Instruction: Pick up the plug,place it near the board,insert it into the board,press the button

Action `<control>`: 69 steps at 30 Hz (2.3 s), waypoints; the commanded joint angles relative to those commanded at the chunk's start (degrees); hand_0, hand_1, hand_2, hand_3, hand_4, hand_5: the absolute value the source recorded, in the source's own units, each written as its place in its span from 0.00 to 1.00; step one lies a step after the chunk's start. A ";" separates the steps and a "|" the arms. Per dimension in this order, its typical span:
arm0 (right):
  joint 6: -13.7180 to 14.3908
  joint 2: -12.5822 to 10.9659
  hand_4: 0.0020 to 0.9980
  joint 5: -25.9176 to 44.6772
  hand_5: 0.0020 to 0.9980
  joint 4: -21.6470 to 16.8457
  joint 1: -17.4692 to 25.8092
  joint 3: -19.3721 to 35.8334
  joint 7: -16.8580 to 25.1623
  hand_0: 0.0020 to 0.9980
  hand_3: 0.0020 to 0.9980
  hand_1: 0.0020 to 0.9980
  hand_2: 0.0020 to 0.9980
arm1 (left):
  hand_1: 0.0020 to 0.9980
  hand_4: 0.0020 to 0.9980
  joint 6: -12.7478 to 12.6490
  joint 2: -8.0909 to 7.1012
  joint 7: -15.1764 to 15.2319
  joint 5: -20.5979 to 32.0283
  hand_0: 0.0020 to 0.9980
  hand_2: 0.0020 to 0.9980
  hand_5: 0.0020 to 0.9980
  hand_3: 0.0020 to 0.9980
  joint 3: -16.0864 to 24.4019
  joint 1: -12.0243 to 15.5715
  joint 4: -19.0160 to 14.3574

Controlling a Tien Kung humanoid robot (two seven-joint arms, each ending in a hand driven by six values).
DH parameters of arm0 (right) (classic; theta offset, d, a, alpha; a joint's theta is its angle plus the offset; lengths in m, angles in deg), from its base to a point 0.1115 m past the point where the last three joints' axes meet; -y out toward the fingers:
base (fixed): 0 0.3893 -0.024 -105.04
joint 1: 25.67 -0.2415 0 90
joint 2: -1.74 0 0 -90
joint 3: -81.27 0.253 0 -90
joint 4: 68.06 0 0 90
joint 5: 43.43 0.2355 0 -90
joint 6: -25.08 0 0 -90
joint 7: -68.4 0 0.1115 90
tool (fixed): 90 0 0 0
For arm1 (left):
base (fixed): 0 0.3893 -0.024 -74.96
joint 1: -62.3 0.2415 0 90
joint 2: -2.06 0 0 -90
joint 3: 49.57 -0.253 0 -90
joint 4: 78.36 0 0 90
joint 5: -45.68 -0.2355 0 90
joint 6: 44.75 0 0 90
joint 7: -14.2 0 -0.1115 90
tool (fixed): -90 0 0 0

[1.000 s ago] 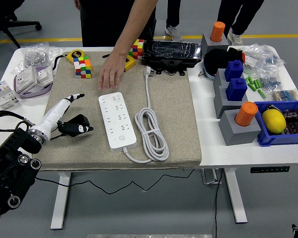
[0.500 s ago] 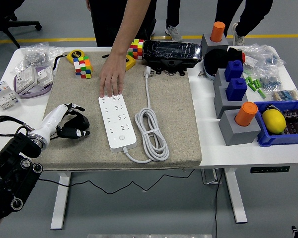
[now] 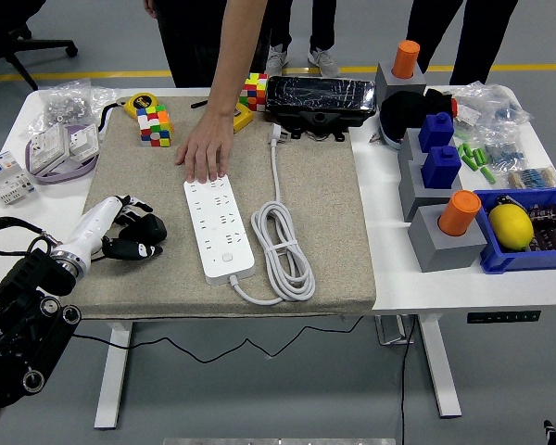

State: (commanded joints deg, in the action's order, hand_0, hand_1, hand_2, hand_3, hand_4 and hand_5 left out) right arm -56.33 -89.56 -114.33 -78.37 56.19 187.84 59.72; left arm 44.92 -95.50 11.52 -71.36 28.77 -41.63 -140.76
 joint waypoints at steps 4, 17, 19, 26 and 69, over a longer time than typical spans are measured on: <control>0.00 0.00 1.00 0.11 1.00 0.00 -0.04 -0.01 -0.02 0.81 0.80 0.77 0.76 | 0.52 1.00 -0.64 0.07 -0.65 -0.24 0.50 0.42 0.25 0.41 -0.01 -0.17 0.14; 0.01 -0.06 1.00 0.22 1.00 0.00 -0.26 0.01 0.05 0.81 0.80 0.77 0.76 | 0.36 1.00 -2.50 0.37 -0.51 -1.99 0.39 0.33 0.27 0.34 0.04 -0.48 0.75; -0.01 -0.08 1.00 0.04 1.00 0.00 -0.26 0.14 0.03 0.81 0.80 0.77 0.76 | 0.36 1.00 -2.68 0.38 -0.45 -2.18 0.39 0.33 0.27 0.34 -0.06 -0.51 0.81; -0.01 -0.09 1.00 0.29 1.00 0.00 -0.27 0.07 0.18 0.81 0.80 0.77 0.76 | 0.30 1.00 -3.05 0.45 -0.06 -3.01 0.36 0.31 0.27 0.33 -0.46 -0.62 0.69; 0.50 -0.18 1.00 0.37 1.00 0.00 -0.48 0.83 0.36 0.81 0.80 0.77 0.76 | 0.35 0.81 0.91 -5.19 -4.60 -8.51 0.32 0.43 0.00 0.48 -6.95 -2.90 -22.01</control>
State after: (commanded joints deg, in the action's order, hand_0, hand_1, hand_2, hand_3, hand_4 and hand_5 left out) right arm -55.83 -89.74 -113.96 -78.37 55.70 188.67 60.08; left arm 45.83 -100.70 6.92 -79.87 21.82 -44.53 -162.77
